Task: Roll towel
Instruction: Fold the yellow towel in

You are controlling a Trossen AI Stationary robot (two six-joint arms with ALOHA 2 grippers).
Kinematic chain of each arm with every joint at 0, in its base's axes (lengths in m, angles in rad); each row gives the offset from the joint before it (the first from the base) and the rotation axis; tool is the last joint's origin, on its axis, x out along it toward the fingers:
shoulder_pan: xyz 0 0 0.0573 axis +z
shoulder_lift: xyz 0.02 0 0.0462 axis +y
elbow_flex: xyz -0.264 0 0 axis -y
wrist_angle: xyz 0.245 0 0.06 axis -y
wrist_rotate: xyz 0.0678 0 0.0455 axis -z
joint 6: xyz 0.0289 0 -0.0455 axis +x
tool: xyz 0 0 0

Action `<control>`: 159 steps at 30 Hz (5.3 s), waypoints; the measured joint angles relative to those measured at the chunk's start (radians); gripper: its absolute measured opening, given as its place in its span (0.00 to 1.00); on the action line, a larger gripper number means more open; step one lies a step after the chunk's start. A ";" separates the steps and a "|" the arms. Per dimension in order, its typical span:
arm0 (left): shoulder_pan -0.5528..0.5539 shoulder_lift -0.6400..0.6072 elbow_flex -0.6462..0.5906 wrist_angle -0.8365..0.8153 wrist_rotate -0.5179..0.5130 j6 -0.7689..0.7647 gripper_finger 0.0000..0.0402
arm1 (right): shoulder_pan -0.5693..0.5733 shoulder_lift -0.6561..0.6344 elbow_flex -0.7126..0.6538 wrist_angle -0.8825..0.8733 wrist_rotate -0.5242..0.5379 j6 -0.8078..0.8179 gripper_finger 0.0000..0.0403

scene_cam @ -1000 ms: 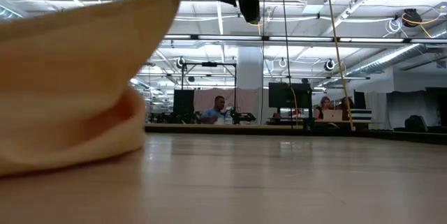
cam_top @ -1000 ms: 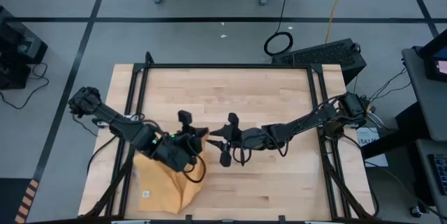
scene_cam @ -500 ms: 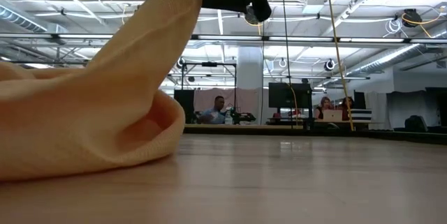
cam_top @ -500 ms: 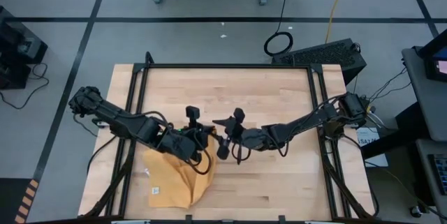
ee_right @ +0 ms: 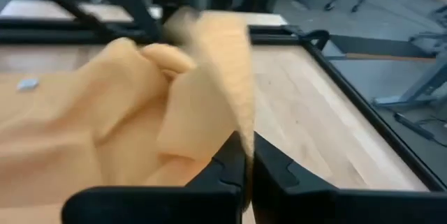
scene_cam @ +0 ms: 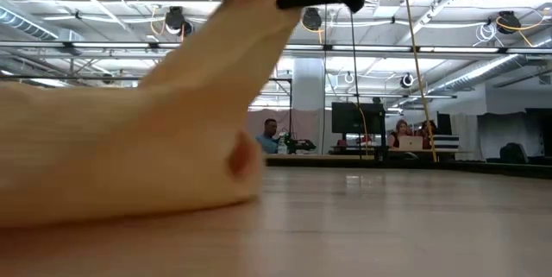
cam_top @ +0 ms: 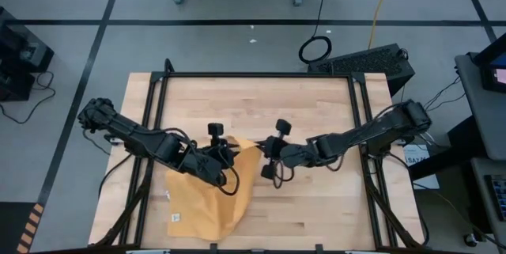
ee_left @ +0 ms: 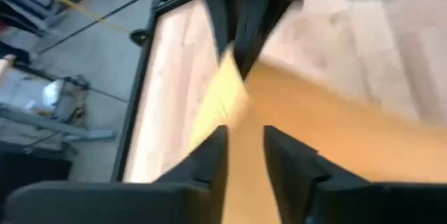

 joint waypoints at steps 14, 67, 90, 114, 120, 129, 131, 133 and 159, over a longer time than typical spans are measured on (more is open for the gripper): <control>0.027 -0.013 -0.307 0.280 -0.052 -0.157 0.51 | 0.028 -0.180 0.000 -0.357 -0.070 0.008 0.00; 0.324 0.205 -0.602 1.138 0.359 0.289 0.15 | 0.197 -0.350 0.000 -0.543 -0.043 0.014 0.00; 0.183 -0.211 -0.602 0.613 0.181 -0.066 0.22 | 0.197 -0.349 -0.092 -0.552 0.067 0.065 0.00; 0.058 -0.205 -0.812 0.552 0.097 -0.438 0.38 | 0.195 -0.402 -0.092 -0.541 0.144 0.009 0.00; 0.096 -0.157 -0.844 0.701 0.067 -0.390 0.38 | 0.188 -0.402 -0.092 -0.535 0.176 -0.003 0.00; 0.166 0.011 -0.848 0.796 0.031 -0.388 0.37 | 0.188 -0.402 -0.092 -0.488 0.193 -0.047 0.00; 0.157 0.028 -0.846 0.804 0.026 -0.353 0.31 | 0.188 -0.402 -0.092 -0.490 0.193 -0.047 0.00; 0.139 0.027 -0.839 0.832 -0.011 -0.308 0.19 | 0.188 -0.402 -0.092 -0.495 0.193 -0.047 0.00; 0.237 -0.305 -0.710 0.990 0.197 0.108 0.06 | 0.197 -0.446 -0.092 -0.809 0.161 0.249 0.00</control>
